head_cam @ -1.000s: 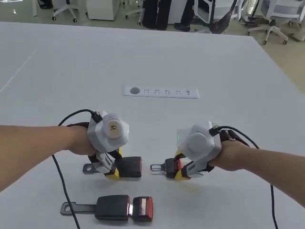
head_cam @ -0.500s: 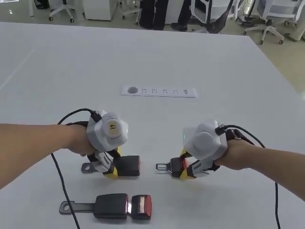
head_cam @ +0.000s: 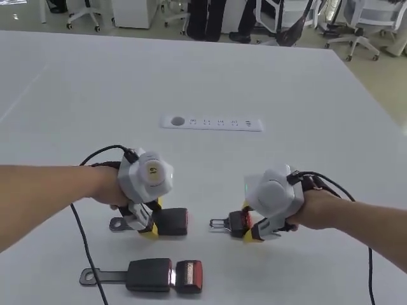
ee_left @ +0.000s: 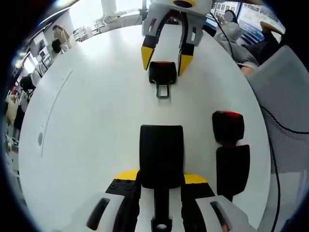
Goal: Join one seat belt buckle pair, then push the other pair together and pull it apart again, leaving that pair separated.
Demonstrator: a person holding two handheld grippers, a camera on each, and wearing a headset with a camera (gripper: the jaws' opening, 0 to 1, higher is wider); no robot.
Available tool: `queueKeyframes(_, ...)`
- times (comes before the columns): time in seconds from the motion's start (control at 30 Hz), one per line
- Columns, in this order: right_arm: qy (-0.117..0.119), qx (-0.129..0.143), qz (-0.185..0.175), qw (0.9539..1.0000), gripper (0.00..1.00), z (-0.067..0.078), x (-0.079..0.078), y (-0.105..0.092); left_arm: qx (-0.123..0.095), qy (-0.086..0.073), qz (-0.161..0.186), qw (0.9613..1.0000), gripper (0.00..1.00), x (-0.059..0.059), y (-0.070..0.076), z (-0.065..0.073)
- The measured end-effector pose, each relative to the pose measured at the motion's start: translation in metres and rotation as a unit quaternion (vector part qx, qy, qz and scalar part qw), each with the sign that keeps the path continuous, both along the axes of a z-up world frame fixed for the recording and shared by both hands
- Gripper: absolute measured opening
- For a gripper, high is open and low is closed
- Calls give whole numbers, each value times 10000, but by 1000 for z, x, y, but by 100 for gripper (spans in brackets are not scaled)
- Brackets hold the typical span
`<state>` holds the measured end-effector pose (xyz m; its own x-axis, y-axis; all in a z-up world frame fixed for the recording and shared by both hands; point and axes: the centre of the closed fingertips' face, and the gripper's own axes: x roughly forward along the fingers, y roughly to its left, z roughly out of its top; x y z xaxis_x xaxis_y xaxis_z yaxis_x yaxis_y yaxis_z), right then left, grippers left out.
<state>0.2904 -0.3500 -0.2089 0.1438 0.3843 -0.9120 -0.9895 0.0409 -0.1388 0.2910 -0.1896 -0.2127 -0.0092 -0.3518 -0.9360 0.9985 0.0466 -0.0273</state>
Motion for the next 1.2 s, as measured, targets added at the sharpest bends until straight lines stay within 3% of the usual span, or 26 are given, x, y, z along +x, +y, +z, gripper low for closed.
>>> queueKeyframes(0.2,-86,5,-34,10000,41,2,5,-4,39,-17,7,10000,33,2,1,-1)
queueKeyframes(0.33,-126,31,-48,9999,43,0,6,-6,57,-148,92,9998,38,6,2,0)
queueKeyframes(0.5,-202,74,-77,9997,45,4,5,-12,31,-236,83,9997,40,0,6,2)
queueKeyframes(0.7,-254,242,-240,9991,47,11,5,-19,-149,-274,397,9987,43,6,23,7)
queueKeyframes(0.77,-256,271,-286,9989,48,12,3,-22,-225,-271,548,9979,43,-1,23,11)
queueKeyframes(0.9,-246,457,-423,9978,50,17,-1,-24,-418,-281,836,9952,44,0,37,14)
queueKeyframes(1.03,-225,693,-608,9955,52,24,-6,-25,-662,-243,1104,9914,46,-10,45,20)
queueKeyframes(1.07,-232,712,-622,9953,53,24,-7,-26,-730,-235,1203,9898,47,-8,51,21)
queueKeyframes(1.13,-228,815,-658,9942,53,24,-10,-28,-901,-214,1387,9860,49,-19,55,24)
queueKeyframes(1.2,-202,922,-720,9929,54,27,-14,-28,-993,-215,1508,9833,50,-20,62,24)
